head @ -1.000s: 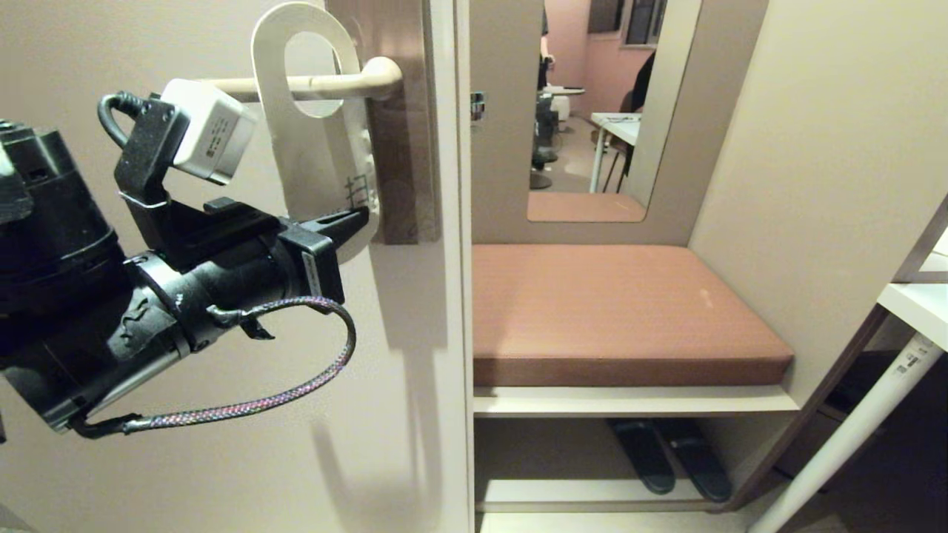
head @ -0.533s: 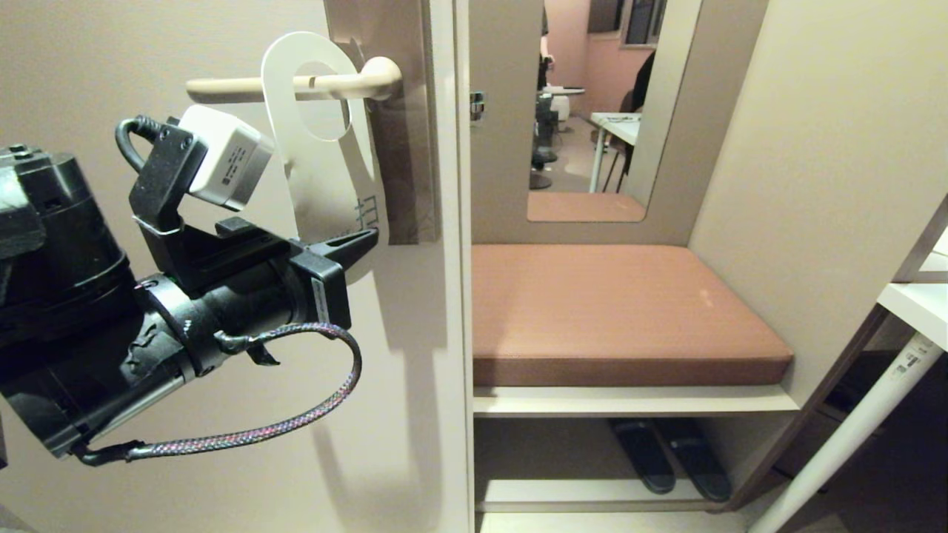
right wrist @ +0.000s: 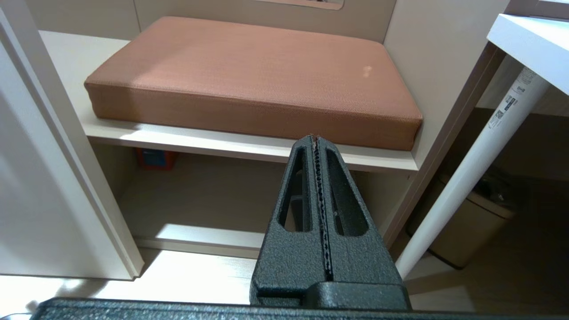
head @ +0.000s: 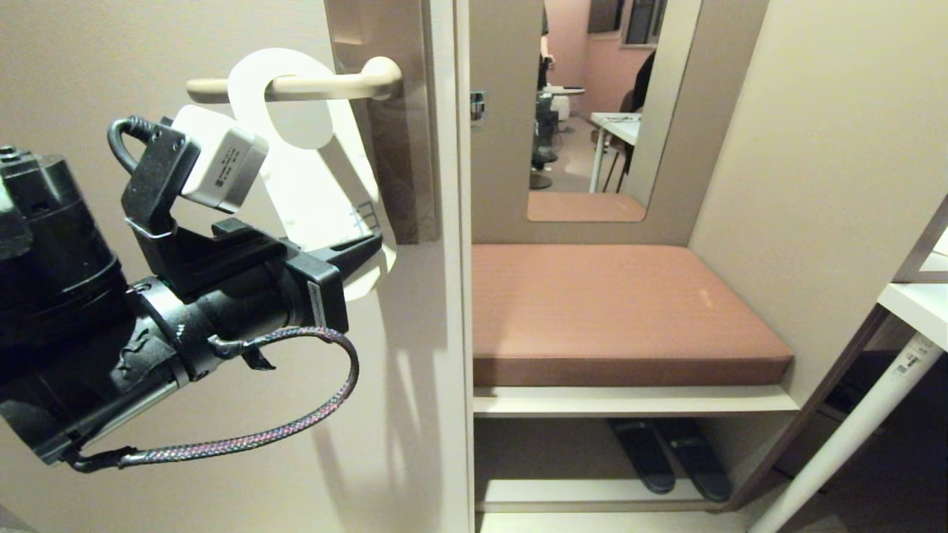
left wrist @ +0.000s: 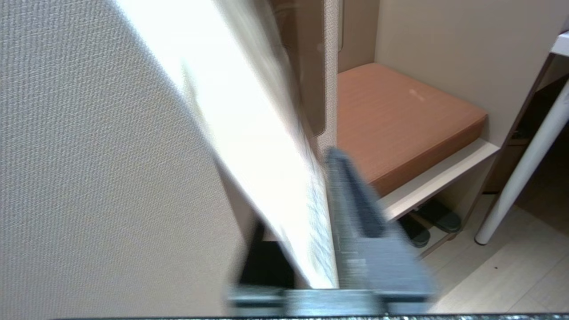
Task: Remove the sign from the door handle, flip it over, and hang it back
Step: Hang the sign back with the other side facing out
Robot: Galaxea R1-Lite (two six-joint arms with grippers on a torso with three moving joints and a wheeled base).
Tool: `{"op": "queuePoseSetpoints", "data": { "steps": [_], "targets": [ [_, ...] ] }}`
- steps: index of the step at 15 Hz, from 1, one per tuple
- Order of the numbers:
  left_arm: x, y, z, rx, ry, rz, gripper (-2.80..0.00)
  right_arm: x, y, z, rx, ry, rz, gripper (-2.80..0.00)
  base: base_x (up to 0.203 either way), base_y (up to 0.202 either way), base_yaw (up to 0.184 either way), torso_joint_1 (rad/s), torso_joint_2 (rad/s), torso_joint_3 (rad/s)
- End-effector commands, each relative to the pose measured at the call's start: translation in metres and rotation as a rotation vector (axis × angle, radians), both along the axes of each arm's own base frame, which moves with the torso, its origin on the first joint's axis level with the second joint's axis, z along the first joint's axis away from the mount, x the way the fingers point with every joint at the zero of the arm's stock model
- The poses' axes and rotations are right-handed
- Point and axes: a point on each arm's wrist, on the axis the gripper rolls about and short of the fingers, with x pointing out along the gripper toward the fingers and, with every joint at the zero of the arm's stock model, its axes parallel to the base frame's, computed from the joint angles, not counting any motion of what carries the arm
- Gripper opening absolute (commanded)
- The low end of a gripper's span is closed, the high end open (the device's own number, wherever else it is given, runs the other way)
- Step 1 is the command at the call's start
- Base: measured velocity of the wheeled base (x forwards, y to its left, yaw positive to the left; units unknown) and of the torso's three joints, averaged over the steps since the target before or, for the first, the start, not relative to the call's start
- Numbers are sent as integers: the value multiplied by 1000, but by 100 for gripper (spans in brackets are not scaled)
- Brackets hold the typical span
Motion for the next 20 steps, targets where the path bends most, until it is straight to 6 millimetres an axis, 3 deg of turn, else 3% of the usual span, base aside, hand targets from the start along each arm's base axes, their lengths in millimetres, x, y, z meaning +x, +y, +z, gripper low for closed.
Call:
{"op": "queuePoseSetpoints", "data": {
  "steps": [1,11,20],
  "targets": [
    [-2,0,1,-6,-7,-7,0,0,0,0,-2,-5,-1,-280,0,0,0,0,0,0],
    [-16,10,-4,-18,3,-10,0,0,0,0,-2,-5,-2,-280,0,0,0,0,0,0],
    [-52,49,-19,-30,-10,43,0,0,0,0,-1,-6,-2,-280,0,0,0,0,0,0]
  ]
}}
